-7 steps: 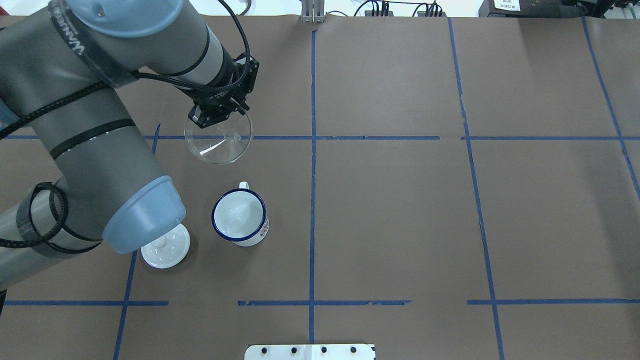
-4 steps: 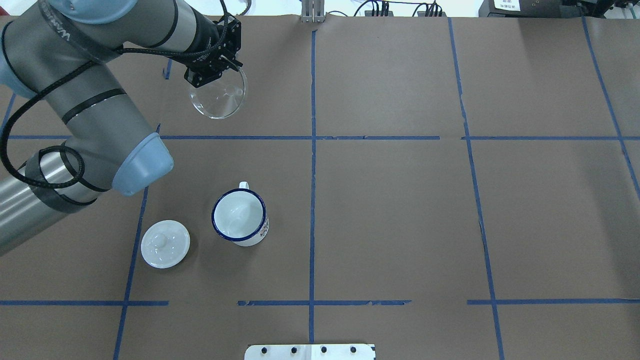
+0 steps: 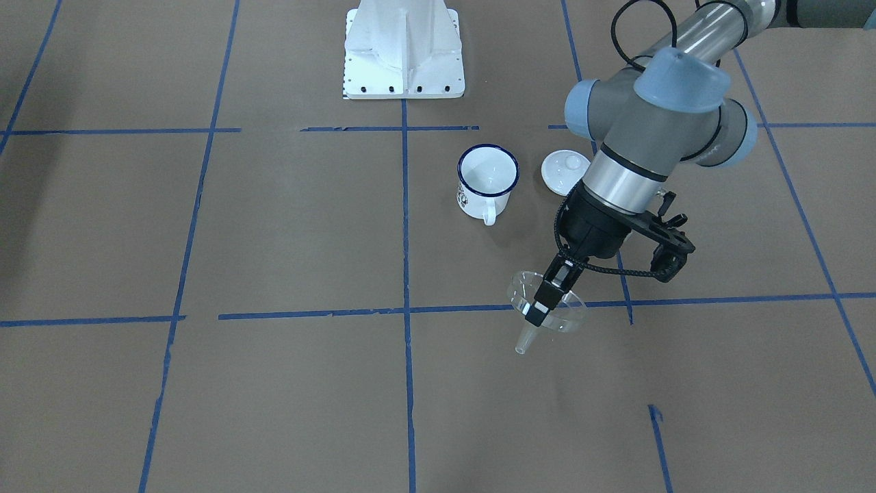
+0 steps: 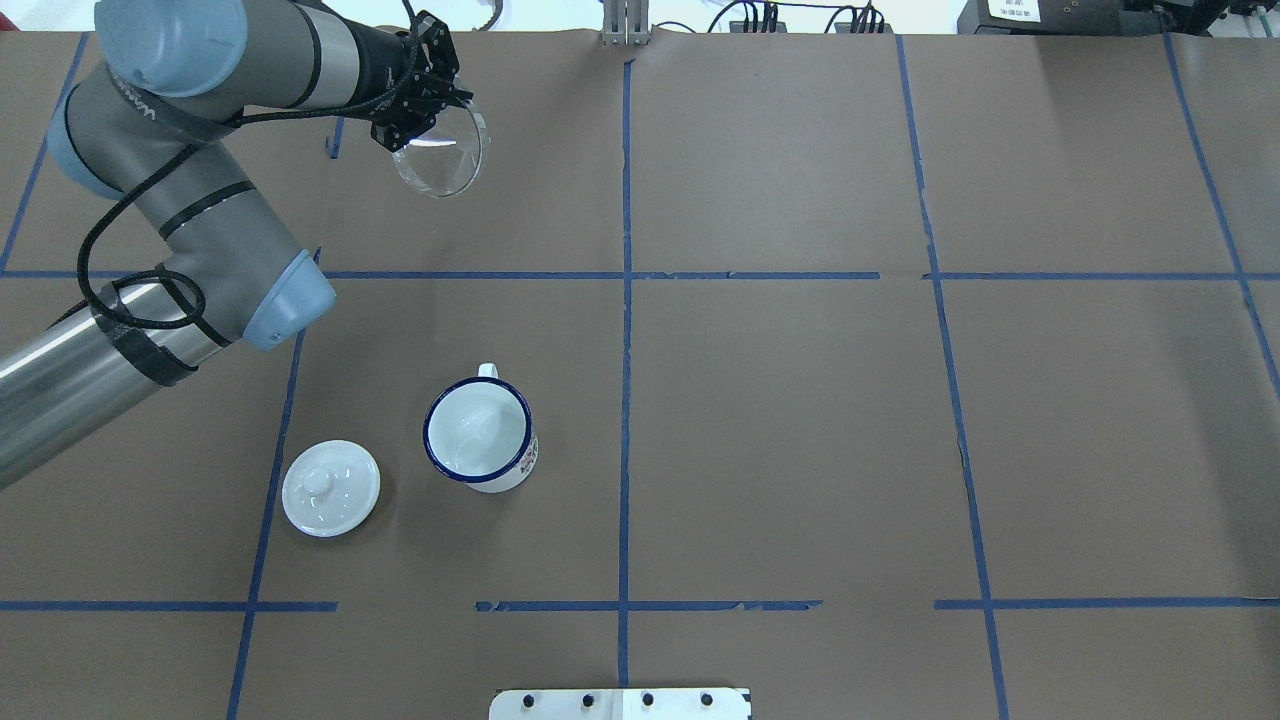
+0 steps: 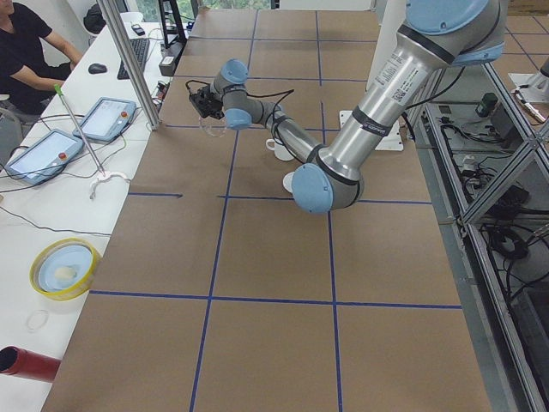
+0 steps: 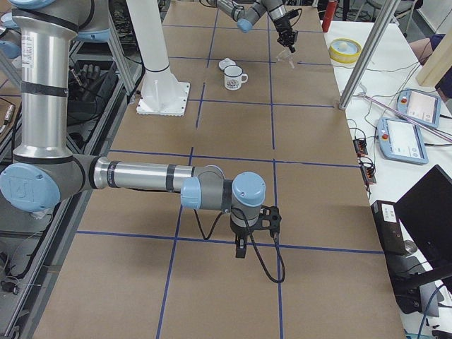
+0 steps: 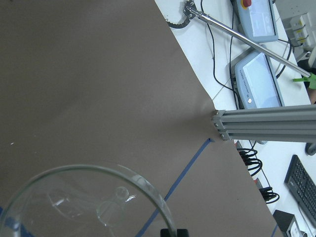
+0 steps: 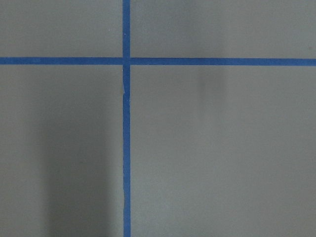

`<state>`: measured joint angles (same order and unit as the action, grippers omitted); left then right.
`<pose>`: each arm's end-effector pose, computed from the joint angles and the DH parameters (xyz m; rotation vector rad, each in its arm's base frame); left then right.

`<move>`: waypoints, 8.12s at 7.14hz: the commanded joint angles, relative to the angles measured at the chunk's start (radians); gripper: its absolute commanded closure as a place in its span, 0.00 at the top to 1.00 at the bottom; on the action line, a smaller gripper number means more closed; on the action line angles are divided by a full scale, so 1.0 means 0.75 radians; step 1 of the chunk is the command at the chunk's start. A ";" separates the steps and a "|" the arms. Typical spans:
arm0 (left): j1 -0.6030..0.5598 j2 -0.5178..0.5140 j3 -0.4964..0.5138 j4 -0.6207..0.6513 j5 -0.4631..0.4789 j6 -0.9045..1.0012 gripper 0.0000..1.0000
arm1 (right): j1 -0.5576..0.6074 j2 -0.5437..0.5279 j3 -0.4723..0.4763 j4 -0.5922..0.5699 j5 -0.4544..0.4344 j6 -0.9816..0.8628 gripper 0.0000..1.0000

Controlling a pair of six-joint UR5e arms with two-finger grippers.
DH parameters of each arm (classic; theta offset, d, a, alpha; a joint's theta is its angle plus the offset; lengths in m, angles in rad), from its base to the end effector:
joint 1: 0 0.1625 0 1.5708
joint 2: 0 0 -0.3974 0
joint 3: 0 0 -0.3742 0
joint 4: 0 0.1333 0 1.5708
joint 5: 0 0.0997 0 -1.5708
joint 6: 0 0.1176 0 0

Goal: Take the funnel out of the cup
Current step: 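Carry the funnel farther from the robot and lower it onto the table, then open the left gripper and withdraw it from the funnel, then lower the left gripper onto the white lid and grasp its knob, then carry the white lid over the mug with the left gripper, then lower the lid onto the mug opening and press it down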

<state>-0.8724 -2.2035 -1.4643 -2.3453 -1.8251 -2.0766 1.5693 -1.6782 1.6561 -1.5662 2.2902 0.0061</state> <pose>0.3674 -0.5989 0.2293 0.0232 1.3789 -1.0025 0.0552 -0.4297 0.6561 -0.0195 -0.7193 0.0107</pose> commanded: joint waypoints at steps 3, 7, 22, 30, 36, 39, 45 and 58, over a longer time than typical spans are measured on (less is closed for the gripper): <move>0.089 0.099 0.212 -0.403 0.227 -0.070 0.00 | 0.000 0.000 0.001 0.000 0.000 0.000 1.00; 0.138 0.136 0.300 -0.630 0.332 -0.101 0.00 | 0.000 0.000 -0.001 0.000 0.000 0.000 1.00; 0.194 0.494 -0.469 0.489 -0.011 0.212 0.98 | 0.000 0.000 0.001 0.000 0.000 0.000 1.00; 0.494 0.682 -0.717 0.759 -0.009 0.255 0.96 | 0.000 0.000 0.001 0.000 0.000 0.000 1.00; 0.539 0.682 -0.700 0.759 -0.009 0.251 0.59 | 0.000 0.000 -0.001 0.000 0.000 0.000 1.00; 0.533 0.690 -0.739 0.763 -0.013 0.251 0.00 | 0.000 0.000 0.001 0.000 0.000 0.000 1.00; 0.441 0.342 -0.983 1.368 -0.080 0.257 0.00 | 0.000 0.000 -0.001 0.000 0.000 0.000 1.00; 0.453 0.023 -0.653 1.399 -0.115 0.274 0.00 | 0.000 0.000 0.001 0.000 0.000 0.000 1.00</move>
<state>-0.5310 -2.1859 -1.9495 -1.2971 -1.9115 -1.8708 1.5693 -1.6782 1.6567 -1.5662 2.2902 0.0061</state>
